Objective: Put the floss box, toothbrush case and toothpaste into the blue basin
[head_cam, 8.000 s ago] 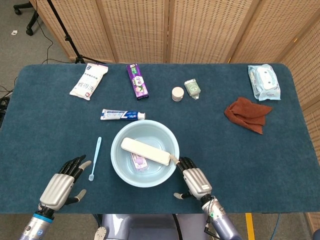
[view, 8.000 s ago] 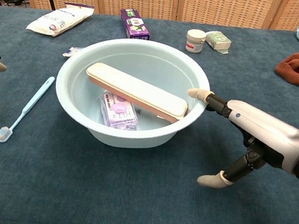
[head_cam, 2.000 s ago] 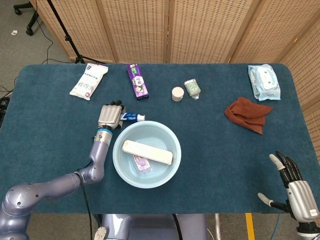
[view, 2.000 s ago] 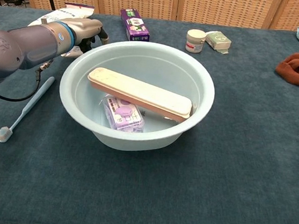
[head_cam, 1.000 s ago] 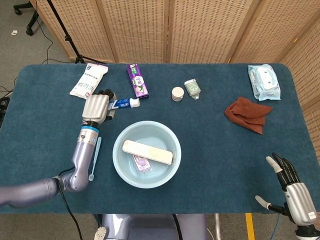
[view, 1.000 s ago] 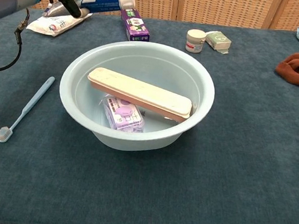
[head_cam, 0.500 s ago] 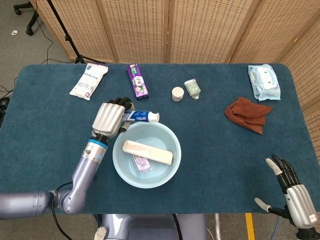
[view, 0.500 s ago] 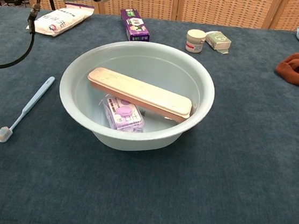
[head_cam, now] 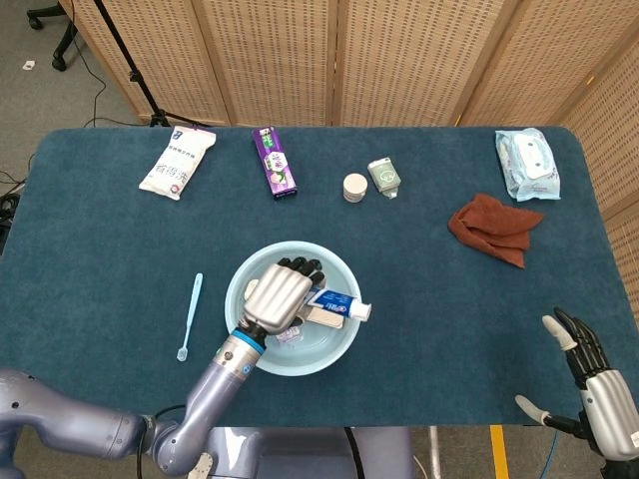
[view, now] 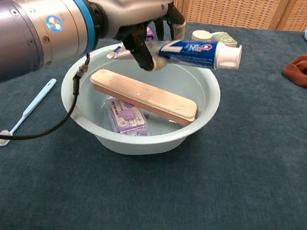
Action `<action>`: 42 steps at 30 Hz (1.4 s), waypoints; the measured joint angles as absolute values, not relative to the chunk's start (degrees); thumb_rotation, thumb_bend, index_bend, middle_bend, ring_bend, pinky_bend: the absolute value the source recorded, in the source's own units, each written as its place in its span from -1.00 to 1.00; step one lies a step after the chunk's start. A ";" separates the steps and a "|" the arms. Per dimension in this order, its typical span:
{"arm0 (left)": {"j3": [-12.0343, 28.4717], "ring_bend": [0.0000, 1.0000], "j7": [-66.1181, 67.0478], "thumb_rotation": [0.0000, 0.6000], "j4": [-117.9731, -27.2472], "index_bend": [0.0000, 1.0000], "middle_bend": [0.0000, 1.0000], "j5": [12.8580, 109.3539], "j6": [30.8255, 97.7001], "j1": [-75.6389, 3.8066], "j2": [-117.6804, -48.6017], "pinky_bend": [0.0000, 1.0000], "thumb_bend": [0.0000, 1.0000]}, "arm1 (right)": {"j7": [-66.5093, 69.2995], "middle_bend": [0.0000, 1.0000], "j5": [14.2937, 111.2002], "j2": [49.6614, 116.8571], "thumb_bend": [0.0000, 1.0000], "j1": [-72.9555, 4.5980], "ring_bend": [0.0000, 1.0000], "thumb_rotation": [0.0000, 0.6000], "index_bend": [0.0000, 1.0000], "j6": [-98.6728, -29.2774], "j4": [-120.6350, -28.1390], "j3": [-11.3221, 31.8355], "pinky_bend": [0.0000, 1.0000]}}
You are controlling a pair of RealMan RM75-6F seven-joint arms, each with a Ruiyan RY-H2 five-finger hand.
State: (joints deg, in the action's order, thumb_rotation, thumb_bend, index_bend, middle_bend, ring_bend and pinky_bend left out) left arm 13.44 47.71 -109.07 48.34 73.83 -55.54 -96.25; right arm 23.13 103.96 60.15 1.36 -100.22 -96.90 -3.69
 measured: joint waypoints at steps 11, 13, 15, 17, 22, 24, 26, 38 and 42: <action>12.31 -0.97 47.99 1.00 -109.21 -0.28 -1.00 45.76 72.07 -55.32 -96.36 -0.51 -0.28 | 23.71 -1.00 104.12 60.41 -0.79 1.48 -1.00 1.00 -1.00 -100.87 -96.68 -3.45 -1.00; 12.10 -1.00 47.56 1.00 -109.77 -0.51 -1.00 45.08 70.78 -55.26 -95.42 -0.67 -0.31 | 23.46 -1.00 104.24 60.53 -0.79 1.51 -1.00 1.00 -1.00 -100.91 -96.71 -3.48 -1.00; 11.88 -1.00 47.35 1.00 -110.14 -0.69 -1.00 44.43 69.74 -55.26 -94.48 -0.77 -0.33 | 23.33 -1.00 104.28 60.63 -0.79 1.53 -1.00 1.00 -1.00 -100.90 -96.74 -3.48 -1.00; 11.69 -1.00 47.22 1.00 -110.43 -0.83 -1.00 43.81 68.76 -55.35 -93.47 -0.84 -0.36 | 23.21 -1.00 104.29 60.71 -0.79 1.53 -1.00 1.00 -1.00 -100.88 -96.75 -3.48 -1.00; 11.27 -1.00 47.02 1.00 -110.72 -0.95 -1.00 43.07 67.14 -55.77 -91.77 -0.90 -0.38 | 23.23 -1.00 104.25 60.79 -0.79 1.52 -1.00 1.00 -1.00 -100.89 -96.72 -3.42 -1.00; 11.15 -1.00 46.79 1.00 -110.67 -0.98 -1.00 43.36 67.01 -55.82 -91.56 -0.90 -0.39 | 23.31 -1.00 104.27 60.77 -0.79 1.54 -1.00 1.00 -1.00 -100.98 -96.71 -3.41 -1.00; 11.02 -1.00 46.33 1.00 -110.67 -1.00 -1.00 43.93 66.98 -55.79 -91.35 -0.90 -0.40 | 23.40 -1.00 104.31 60.76 -0.79 1.55 -1.00 1.00 -1.00 -101.03 -96.69 -3.41 -1.00; 11.90 -1.00 39.97 1.00 -111.23 -1.00 -1.00 48.75 68.18 -53.70 -88.29 -0.92 -0.40 | 22.91 -1.00 104.67 60.96 -0.79 1.50 -1.00 1.00 -1.00 -100.85 -96.65 -3.54 -1.00; 12.18 -1.00 39.15 1.00 -113.03 -1.00 -1.00 49.22 68.89 -52.27 -83.48 -0.92 -0.42 | 22.67 -1.00 104.67 61.02 -0.79 1.45 -1.00 1.00 -1.00 -100.56 -96.69 -3.63 -1.00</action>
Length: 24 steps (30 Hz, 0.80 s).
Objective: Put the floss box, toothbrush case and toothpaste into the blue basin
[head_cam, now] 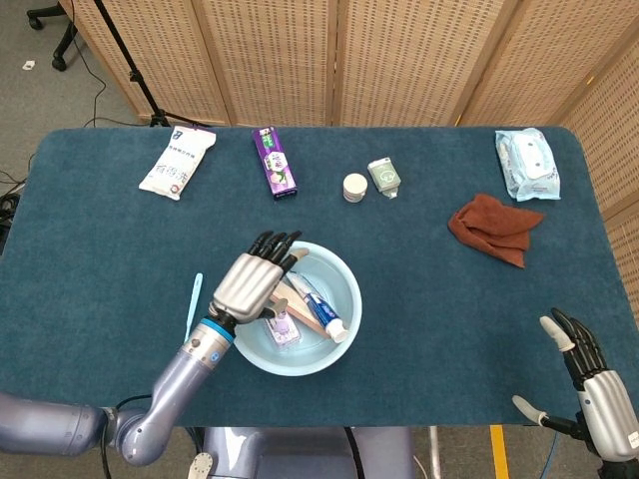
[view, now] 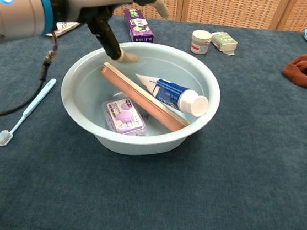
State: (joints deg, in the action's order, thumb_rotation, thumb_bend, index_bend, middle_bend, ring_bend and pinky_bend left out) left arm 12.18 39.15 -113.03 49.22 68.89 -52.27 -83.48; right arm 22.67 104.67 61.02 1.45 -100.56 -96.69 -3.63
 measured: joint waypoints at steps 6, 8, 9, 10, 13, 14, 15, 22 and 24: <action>10.56 -1.00 35.52 1.00 -117.30 -1.00 -1.00 52.69 69.90 -47.51 -72.16 -0.92 -0.70 | 21.77 -1.00 105.01 61.18 -0.79 1.42 -1.00 1.00 -1.00 -100.26 -96.88 -3.83 -1.00; 9.33 -1.00 32.88 1.00 -118.37 -1.00 -1.00 55.11 70.38 -45.14 -69.24 -0.92 -0.76 | 21.47 -1.00 105.15 61.24 -0.79 1.42 -1.00 1.00 -1.00 -100.19 -96.94 -3.91 -1.00; 8.67 -1.00 31.99 1.00 -118.67 -1.00 -1.00 56.31 70.71 -44.10 -68.27 -0.92 -0.82 | 21.32 -1.00 105.24 61.27 -0.79 1.43 -1.00 1.00 -1.00 -100.17 -96.97 -3.94 -1.00; 7.60 -1.00 30.96 1.00 -118.99 -1.00 -1.00 58.04 71.32 -42.57 -67.31 -0.92 -0.86 | 21.08 -1.00 105.37 61.31 -0.79 1.43 -1.00 1.00 -1.00 -100.13 -97.02 -4.00 -1.00; 4.83 -1.00 28.49 1.00 -119.37 -1.00 -1.00 62.70 73.53 -38.50 -66.02 -0.92 -0.97 | 20.46 -1.00 105.63 61.38 -0.79 1.45 -1.00 1.00 -1.00 -100.03 -97.13 -4.13 -1.00; 3.93 -1.00 27.94 1.00 -119.33 -1.00 -1.00 64.19 74.46 -37.21 -65.85 -0.92 -0.99 | 20.20 -1.00 105.71 61.41 -0.79 1.45 -1.00 1.00 -1.00 -99.99 -97.15 -4.16 -1.00; 3.02 -1.00 27.51 1.00 -119.23 -1.00 -1.00 65.76 75.55 -35.89 -65.77 -0.92 -1.00 | 19.91 -1.00 105.83 61.44 -0.79 1.47 -1.00 1.00 -1.00 -99.98 -97.20 -4.20 -1.00; -4.35 -1.00 24.97 1.00 -115.23 -1.00 -1.00 78.04 86.81 -24.75 -67.91 -0.92 -1.00 | 17.98 -1.00 106.99 61.61 -0.79 1.75 -1.00 1.00 -1.00 -100.19 -97.70 -4.63 -1.00; -5.65 -1.00 24.67 1.00 -113.89 -1.00 -1.00 79.40 88.64 -22.54 -68.75 -0.92 -1.00 | 17.65 -1.00 107.16 61.62 -0.79 1.78 -1.00 1.00 -1.00 -100.11 -97.77 -4.74 -1.00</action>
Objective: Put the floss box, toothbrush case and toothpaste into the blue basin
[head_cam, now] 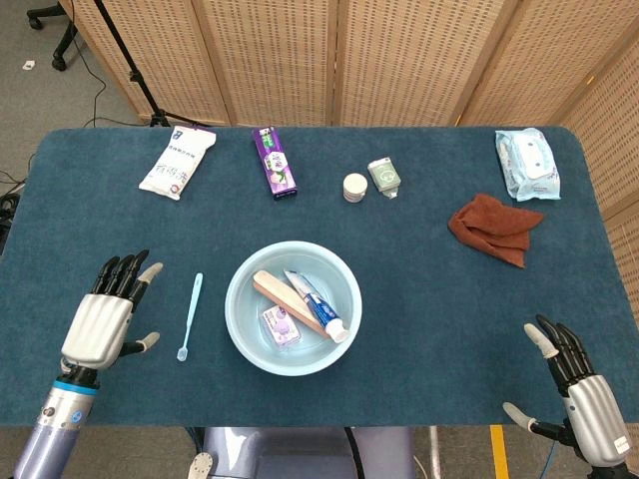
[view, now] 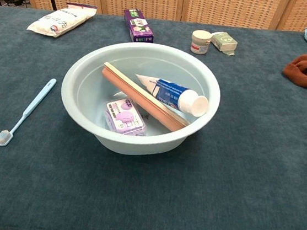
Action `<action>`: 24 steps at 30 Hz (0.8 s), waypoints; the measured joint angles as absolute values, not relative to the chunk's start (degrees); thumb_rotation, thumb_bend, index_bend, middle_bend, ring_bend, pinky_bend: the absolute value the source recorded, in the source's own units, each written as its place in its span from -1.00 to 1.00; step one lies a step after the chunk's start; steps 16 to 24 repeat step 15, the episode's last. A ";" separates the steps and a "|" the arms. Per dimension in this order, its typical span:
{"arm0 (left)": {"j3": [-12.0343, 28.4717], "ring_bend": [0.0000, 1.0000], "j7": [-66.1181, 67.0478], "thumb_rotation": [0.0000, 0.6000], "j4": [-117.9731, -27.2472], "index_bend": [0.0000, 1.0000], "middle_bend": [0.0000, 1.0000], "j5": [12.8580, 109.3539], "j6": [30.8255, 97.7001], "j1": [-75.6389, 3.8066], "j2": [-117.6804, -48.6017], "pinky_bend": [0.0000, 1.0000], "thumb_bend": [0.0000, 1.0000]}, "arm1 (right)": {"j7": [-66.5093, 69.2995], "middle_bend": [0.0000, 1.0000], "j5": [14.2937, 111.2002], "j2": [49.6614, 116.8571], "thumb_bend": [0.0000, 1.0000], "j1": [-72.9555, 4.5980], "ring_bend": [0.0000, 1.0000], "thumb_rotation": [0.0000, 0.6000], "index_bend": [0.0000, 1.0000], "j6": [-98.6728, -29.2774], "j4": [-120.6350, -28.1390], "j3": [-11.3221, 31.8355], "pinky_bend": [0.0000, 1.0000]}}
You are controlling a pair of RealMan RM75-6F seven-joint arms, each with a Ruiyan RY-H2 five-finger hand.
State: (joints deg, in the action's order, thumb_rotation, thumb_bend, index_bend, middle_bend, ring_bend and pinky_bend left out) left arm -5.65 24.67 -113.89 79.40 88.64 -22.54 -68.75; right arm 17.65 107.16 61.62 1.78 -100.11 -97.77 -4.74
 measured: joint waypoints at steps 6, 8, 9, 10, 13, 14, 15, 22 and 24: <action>-7.50 -1.00 24.09 1.00 -111.01 -1.00 -1.00 81.91 92.46 -17.18 -71.66 -0.92 -0.98 | 16.27 -1.00 107.69 61.75 -0.79 1.76 -1.00 1.00 -1.00 -99.67 -98.14 -5.03 -1.00; -7.78 -1.00 23.99 1.00 -110.05 -1.00 -1.00 82.53 93.20 -15.86 -72.55 -0.92 -0.98 | 15.91 -1.00 107.71 61.80 -0.79 1.75 -1.00 1.00 -1.00 -99.51 -98.21 -5.06 -1.00; -7.89 -1.00 23.97 1.00 -109.75 -1.00 -1.00 82.71 93.36 -15.44 -72.87 -0.92 -0.98 | 15.80 -1.00 107.70 61.83 -0.79 1.74 -1.00 1.00 -1.00 -99.46 -98.23 -5.06 -1.00; -8.06 -1.00 23.95 1.00 -109.41 -1.00 -1.00 82.88 93.49 -14.94 -73.25 -0.92 -0.98 | 15.64 -1.00 107.66 61.87 -0.79 1.72 -1.00 1.00 -1.00 -99.35 -98.25 -5.07 -1.00; -8.43 -1.00 23.78 1.00 -108.06 -1.00 -1.00 83.18 93.41 -13.92 -74.35 -0.92 -0.96 | 15.35 -1.00 107.66 61.93 -0.79 1.67 -1.00 1.00 -1.00 -99.10 -98.30 -5.13 -1.00; -8.46 -1.00 23.82 1.00 -107.56 -1.00 -1.00 83.26 93.17 -13.76 -74.65 -0.92 -0.96 | 15.34 -1.00 107.65 61.95 -0.79 1.64 -1.00 1.00 -1.00 -99.02 -98.32 -5.16 -1.00; -8.42 -1.00 23.90 1.00 -107.15 -1.00 -1.00 83.40 92.87 -13.60 -74.94 -0.92 -0.95 | 15.33 -1.00 107.63 61.96 -0.79 1.61 -1.00 1.00 -1.00 -98.94 -98.36 -5.16 -1.00; -8.42 -1.00 23.90 1.00 -107.15 -1.00 -1.00 83.40 92.87 -13.60 -74.94 -0.92 -0.95 | 15.33 -1.00 107.63 61.96 -0.79 1.61 -1.00 1.00 -1.00 -98.94 -98.36 -5.16 -1.00; -8.42 -1.00 23.90 1.00 -107.15 -1.00 -1.00 83.40 92.87 -13.60 -74.94 -0.92 -0.95 | 15.33 -1.00 107.63 61.96 -0.79 1.61 -1.00 1.00 -1.00 -98.94 -98.36 -5.16 -1.00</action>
